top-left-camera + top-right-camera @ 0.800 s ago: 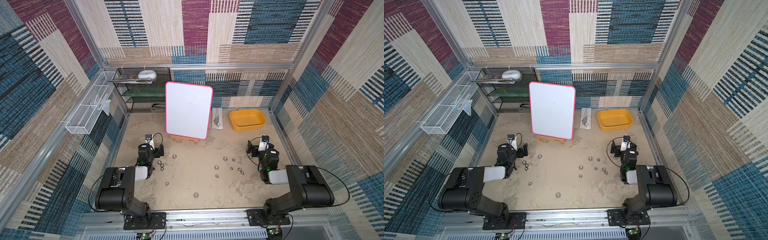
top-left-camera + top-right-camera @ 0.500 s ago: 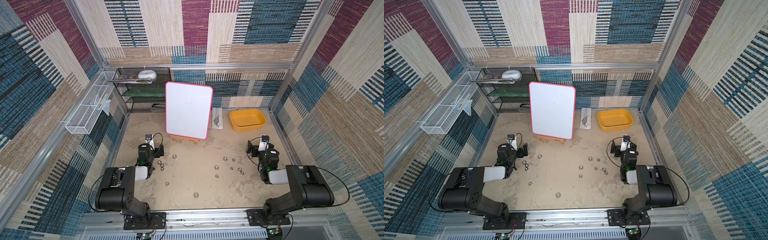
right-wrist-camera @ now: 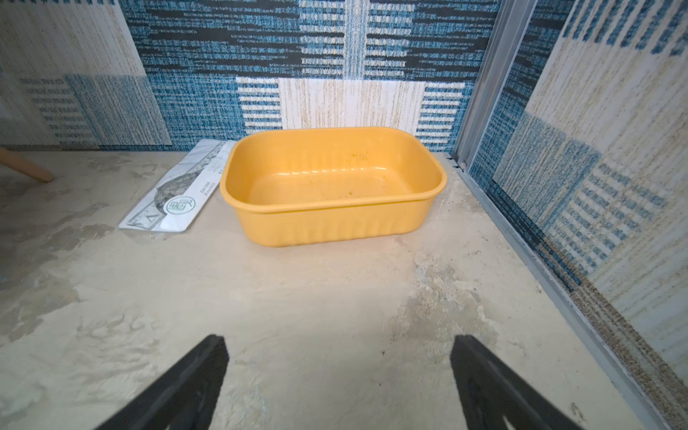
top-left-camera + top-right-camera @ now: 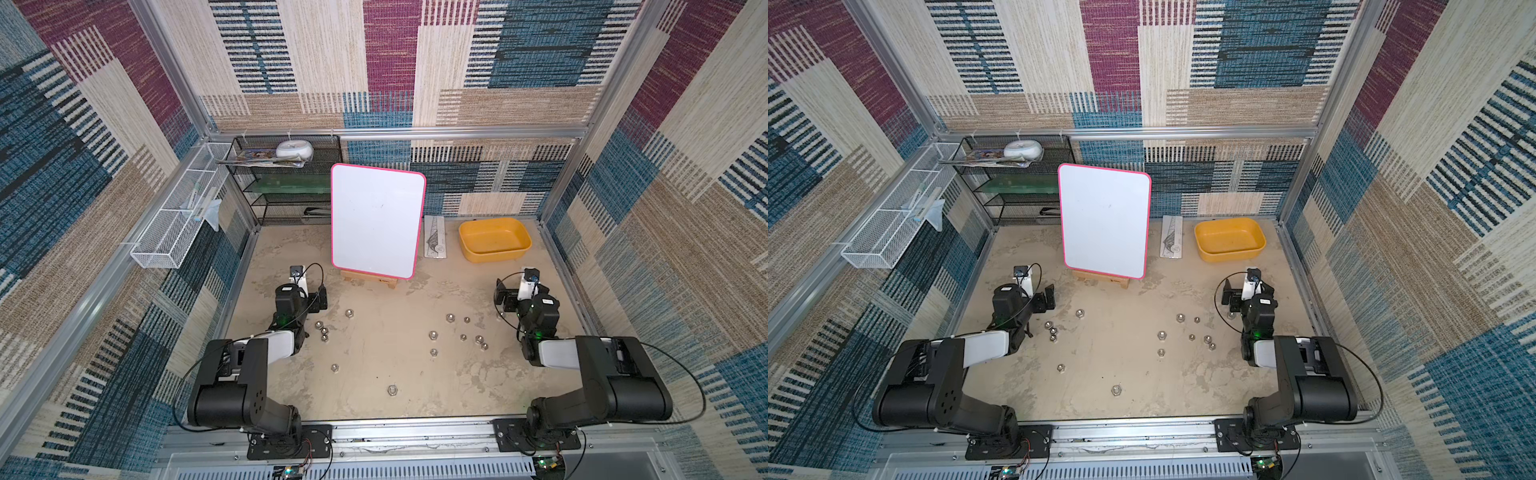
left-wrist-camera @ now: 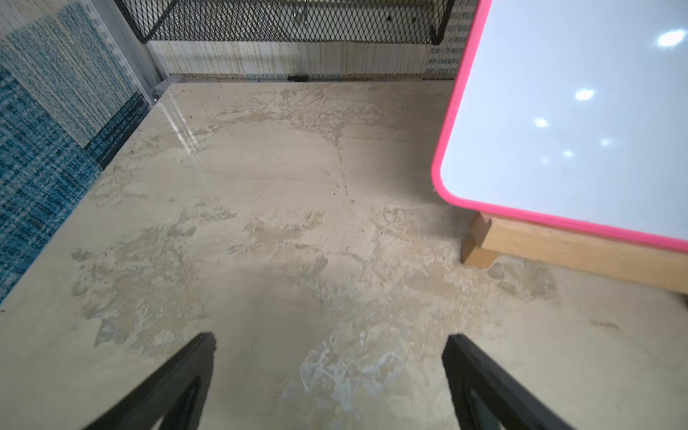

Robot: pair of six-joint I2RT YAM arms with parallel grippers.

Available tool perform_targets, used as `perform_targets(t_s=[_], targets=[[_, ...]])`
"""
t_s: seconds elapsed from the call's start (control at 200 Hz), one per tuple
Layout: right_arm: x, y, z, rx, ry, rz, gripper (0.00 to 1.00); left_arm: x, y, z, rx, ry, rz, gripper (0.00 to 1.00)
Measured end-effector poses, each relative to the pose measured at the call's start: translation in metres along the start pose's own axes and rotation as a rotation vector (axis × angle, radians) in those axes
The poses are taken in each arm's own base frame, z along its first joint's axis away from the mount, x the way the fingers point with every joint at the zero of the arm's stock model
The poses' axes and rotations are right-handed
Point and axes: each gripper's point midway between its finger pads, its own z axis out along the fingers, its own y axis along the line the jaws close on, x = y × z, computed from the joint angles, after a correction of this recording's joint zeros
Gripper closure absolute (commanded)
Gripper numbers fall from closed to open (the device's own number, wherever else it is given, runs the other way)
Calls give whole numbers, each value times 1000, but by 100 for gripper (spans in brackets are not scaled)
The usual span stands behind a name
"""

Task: Put the nuts on the desktop into the storage box
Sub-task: Move the storage box to the center of the board.

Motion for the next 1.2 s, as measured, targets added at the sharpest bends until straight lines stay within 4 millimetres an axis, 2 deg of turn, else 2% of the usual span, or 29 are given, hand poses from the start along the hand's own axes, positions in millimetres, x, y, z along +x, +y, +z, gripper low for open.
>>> perform_targets(t_s=[0.07,0.145,0.25,0.366,0.406,0.466,0.651,0.726,0.841,0.917,1.027,1.197], targets=[[-43,-6,12,34,-36,40,1,-30,8,-4,-46,-20,-31,0],[-69,-10,20,59,-30,108,1,-47,17,-14,-92,-28,-73,0],[-80,-13,33,88,49,229,1,-53,27,-33,-153,-6,-164,0],[-89,-4,62,48,145,274,0,-69,40,-55,-221,1,-288,0],[-89,5,75,9,180,273,7,-75,41,-62,-226,3,-316,0],[-83,21,93,-49,251,263,17,-79,41,-71,-225,12,-342,0],[-61,82,148,-169,456,192,35,-94,30,-99,-158,17,-395,5],[-43,106,160,-195,532,155,38,-98,22,-107,-113,20,-412,5],[-13,134,166,-213,640,106,45,-102,13,-117,-61,29,-420,5],[2,144,170,-215,687,91,48,-104,9,-123,-34,33,-433,5],[18,145,178,-190,739,85,53,-105,3,-130,-4,41,-447,1],[34,151,177,-175,790,83,67,-105,-6,-133,45,50,-456,0]])
